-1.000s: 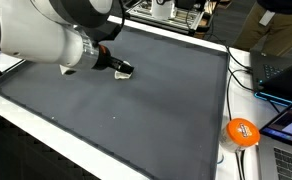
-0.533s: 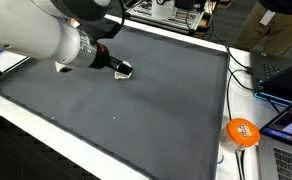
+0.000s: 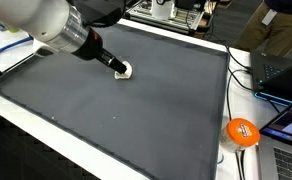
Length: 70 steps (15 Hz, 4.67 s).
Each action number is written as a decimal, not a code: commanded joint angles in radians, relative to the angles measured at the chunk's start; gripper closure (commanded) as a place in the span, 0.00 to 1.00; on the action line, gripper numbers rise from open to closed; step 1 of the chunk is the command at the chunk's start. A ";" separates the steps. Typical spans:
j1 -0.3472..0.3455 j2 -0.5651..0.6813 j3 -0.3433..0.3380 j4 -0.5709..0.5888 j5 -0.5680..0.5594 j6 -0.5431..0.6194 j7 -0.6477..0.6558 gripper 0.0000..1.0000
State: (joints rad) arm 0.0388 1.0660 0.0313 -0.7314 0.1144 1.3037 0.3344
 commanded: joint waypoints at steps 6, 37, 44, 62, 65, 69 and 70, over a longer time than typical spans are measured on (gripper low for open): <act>0.036 -0.176 -0.035 -0.256 -0.028 -0.045 0.037 0.00; 0.109 -0.576 -0.076 -1.054 -0.107 0.727 0.260 0.00; 0.118 -0.647 -0.094 -1.291 -0.179 1.099 0.241 0.00; 0.386 -0.745 -0.388 -1.549 -0.640 1.558 0.633 0.00; 0.509 -0.772 -0.531 -1.578 -0.865 1.609 0.846 0.00; 0.546 -0.760 -0.573 -1.555 -0.977 1.589 0.935 0.00; 0.569 -0.772 -0.597 -1.568 -1.020 1.589 0.972 0.00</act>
State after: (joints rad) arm 0.6088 0.2935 -0.5661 -2.3004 -0.9066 2.8922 1.3074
